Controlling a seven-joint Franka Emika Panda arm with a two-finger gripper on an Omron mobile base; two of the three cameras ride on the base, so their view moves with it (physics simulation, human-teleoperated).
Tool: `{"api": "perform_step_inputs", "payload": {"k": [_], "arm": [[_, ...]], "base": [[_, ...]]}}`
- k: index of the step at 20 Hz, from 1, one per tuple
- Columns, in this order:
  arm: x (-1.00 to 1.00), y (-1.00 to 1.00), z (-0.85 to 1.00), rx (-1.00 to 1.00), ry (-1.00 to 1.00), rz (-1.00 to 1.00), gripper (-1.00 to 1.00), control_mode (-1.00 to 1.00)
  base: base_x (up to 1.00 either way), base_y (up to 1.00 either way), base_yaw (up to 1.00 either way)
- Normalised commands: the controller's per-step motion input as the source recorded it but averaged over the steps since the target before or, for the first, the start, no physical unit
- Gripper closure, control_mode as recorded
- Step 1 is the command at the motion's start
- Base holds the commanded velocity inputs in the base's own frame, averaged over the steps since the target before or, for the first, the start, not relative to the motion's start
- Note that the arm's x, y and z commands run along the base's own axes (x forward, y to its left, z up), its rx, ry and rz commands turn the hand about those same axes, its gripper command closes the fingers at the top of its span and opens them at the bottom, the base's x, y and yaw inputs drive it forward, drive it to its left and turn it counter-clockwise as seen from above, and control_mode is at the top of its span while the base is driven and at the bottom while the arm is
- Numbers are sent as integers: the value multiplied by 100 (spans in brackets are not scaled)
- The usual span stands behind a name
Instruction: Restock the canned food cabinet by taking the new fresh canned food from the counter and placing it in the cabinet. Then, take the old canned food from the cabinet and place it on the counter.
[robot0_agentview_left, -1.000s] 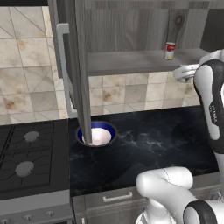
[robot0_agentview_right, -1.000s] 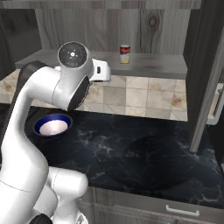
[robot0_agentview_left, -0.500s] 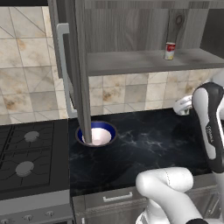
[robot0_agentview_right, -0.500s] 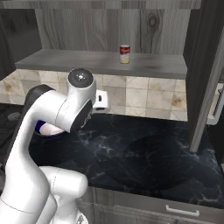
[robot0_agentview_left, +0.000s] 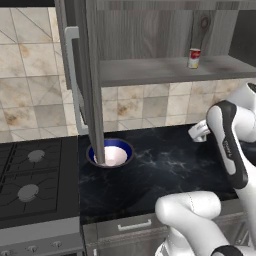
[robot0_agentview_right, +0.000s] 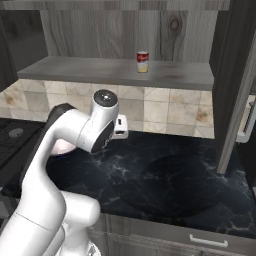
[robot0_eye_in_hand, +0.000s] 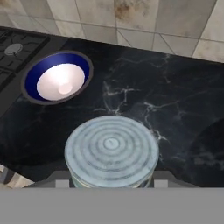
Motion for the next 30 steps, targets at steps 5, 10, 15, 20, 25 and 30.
{"api": "perform_step_inputs", "payload": {"k": [5,10,15,20,25,30], "arm": [[51,0,-32,0,1,11,100,-100],[54,0,-41,2,-1,12,100,-100],[54,3,-47,1,0,13,100,-100],[40,4,-52,0,0,14,100,-100],[33,1,-47,4,0,12,100,-100],[19,6,-53,6,0,13,100,-100]], "base": [[0,0,0],[0,0,0],[0,0,0],[0,0,0],[0,0,0],[0,0,0]]}}
